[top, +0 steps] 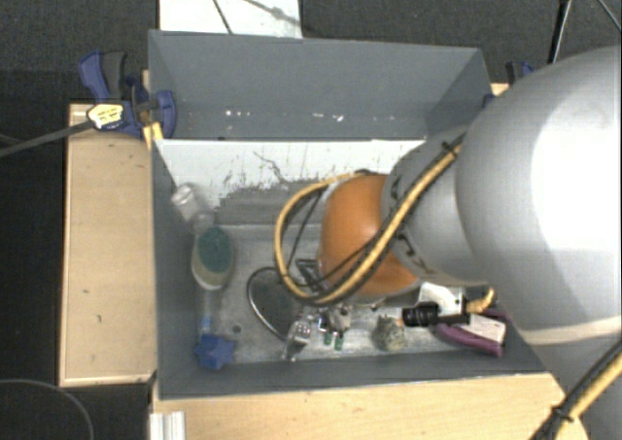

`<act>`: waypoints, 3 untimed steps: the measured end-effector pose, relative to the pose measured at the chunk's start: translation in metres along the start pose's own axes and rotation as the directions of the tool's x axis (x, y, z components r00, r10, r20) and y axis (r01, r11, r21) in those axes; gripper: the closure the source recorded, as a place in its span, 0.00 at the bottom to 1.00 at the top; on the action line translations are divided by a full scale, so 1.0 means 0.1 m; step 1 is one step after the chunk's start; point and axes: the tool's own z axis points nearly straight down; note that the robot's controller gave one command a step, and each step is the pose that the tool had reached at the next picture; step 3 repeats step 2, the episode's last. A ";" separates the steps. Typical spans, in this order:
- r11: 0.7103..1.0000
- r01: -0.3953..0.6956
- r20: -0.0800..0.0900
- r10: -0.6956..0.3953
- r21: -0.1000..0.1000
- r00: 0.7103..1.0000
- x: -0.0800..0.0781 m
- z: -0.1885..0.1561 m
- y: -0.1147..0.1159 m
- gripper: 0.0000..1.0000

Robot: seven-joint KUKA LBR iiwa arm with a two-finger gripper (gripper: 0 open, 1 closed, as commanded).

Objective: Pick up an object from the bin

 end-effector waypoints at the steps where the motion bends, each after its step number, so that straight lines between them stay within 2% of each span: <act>1: 1.000 -0.004 0.005 0.004 -0.002 1.000 -0.02 -0.01 -0.01 1.00; 2: 1.000 -0.004 -0.004 0.004 0.001 1.000 -0.19 -1.65 -0.26 1.00; 3: 1.000 -0.004 -0.004 0.004 0.001 1.000 -0.19 -1.65 -0.26 1.00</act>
Offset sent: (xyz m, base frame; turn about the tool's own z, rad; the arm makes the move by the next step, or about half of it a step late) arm 0.0000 0.0000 0.0000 0.0000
